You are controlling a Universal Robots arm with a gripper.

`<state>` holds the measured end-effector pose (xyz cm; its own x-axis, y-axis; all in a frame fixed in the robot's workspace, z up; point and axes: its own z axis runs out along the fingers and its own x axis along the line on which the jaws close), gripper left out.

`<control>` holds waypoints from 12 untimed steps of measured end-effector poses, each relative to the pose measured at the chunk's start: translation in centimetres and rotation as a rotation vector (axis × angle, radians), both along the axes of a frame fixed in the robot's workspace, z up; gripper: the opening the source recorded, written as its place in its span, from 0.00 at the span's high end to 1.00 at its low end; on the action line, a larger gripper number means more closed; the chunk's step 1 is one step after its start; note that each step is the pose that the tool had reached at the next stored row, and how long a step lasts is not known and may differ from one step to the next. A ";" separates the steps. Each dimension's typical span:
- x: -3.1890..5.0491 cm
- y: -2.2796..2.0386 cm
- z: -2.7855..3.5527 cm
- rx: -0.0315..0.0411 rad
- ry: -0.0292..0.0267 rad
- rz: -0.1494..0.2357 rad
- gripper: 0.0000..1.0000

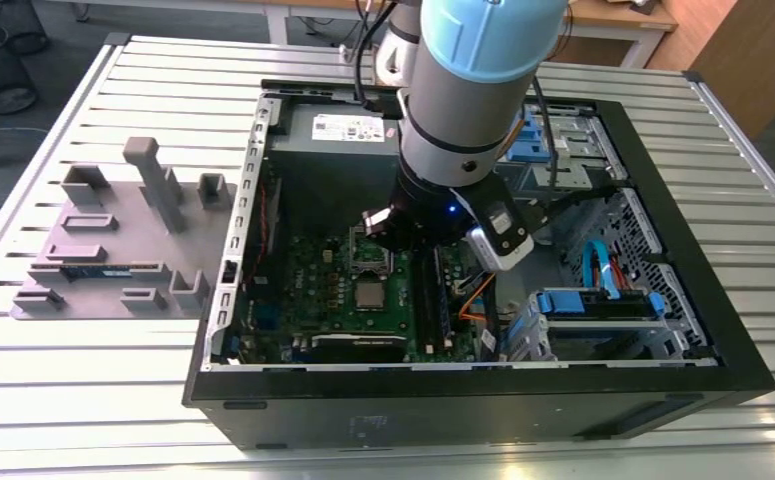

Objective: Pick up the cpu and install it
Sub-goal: 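Close the cpu cover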

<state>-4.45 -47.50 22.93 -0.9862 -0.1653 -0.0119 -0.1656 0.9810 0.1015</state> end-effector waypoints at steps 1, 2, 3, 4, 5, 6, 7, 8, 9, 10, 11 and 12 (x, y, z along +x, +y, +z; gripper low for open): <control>0.00 0.00 -0.05 -0.0001 0.0000 0.013 0.89; 0.01 0.01 -0.10 0.0000 0.0000 0.027 0.89; 0.01 0.03 -0.13 0.0000 0.0001 0.038 0.89; 0.01 0.09 -0.16 0.0002 0.0001 0.045 0.89; 0.01 0.17 -0.20 0.0008 0.0000 0.050 0.89; 0.01 0.29 -0.26 0.0010 0.0000 0.054 0.89; 0.01 0.44 -0.30 0.0011 0.0000 0.057 0.89; 0.01 0.60 -0.36 0.0012 0.0000 0.060 0.89; 0.01 0.81 -0.44 0.0013 0.0000 0.062 0.89; 0.01 1.04 -0.53 0.0014 0.0000 0.064 0.89; 0.01 1.30 -0.62 0.0013 0.0000 0.065 0.89; 0.01 1.60 -0.70 0.0012 0.0001 0.066 0.89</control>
<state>-4.44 -45.90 22.23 -0.9731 -0.2301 -0.0121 -0.2301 0.9677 0.1026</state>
